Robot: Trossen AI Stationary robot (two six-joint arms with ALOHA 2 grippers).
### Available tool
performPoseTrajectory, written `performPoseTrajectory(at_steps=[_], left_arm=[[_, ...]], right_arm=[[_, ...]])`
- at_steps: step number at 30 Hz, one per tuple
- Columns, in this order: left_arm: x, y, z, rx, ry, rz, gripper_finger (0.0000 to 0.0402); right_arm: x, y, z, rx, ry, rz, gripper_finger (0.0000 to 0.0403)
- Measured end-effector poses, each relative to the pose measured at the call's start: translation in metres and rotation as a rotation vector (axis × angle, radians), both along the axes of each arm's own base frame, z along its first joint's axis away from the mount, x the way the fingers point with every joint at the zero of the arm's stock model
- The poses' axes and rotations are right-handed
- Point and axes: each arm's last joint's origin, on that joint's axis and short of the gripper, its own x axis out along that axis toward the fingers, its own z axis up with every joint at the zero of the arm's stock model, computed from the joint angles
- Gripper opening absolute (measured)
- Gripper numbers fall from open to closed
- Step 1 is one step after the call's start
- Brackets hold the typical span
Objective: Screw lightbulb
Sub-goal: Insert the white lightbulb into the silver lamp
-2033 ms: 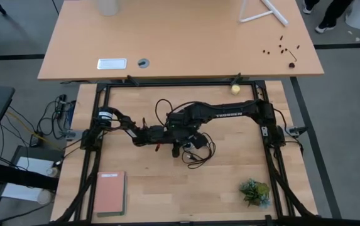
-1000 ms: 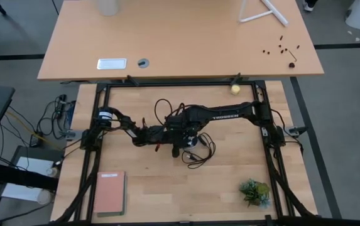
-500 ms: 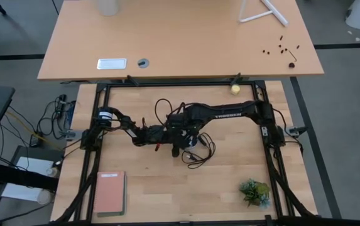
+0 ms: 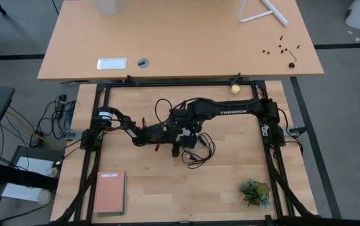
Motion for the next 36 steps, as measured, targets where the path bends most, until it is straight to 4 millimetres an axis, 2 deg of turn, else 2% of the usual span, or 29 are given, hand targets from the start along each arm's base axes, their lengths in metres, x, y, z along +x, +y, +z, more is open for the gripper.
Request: performPoseTrajectory(at_steps=[6,11,14,19,27,30,36], left_arm=[[0.000,0.000,0.000,-0.004,-0.002,0.001,0.0190],[0.000,0.000,0.000,-0.003,-0.002,-0.002,0.0190],[0.000,0.000,0.000,-0.003,-0.002,-0.003,0.0190],[0.000,0.000,0.000,0.000,-0.002,-0.004,0.0190],[0.000,0.000,0.000,0.000,-0.002,-0.004,0.0190],[0.000,0.000,0.000,0.000,-0.002,-0.004,0.0190],[0.000,-0.001,0.001,-0.001,-0.002,-0.009,0.0190]], right_arm=[[0.003,0.001,0.000,-0.188,-0.014,0.336,0.0374],[0.007,0.008,0.001,-0.238,-0.041,0.649,0.0374],[0.012,0.013,0.002,-0.272,-0.090,0.766,0.0374],[0.012,0.017,0.000,-0.264,-0.108,0.871,0.0374],[0.006,0.018,-0.026,-0.253,-0.030,0.977,0.0367],[0.007,0.018,-0.030,-0.258,-0.044,0.963,0.0344],[0.008,0.017,-0.030,-0.251,-0.052,0.911,0.0272]])
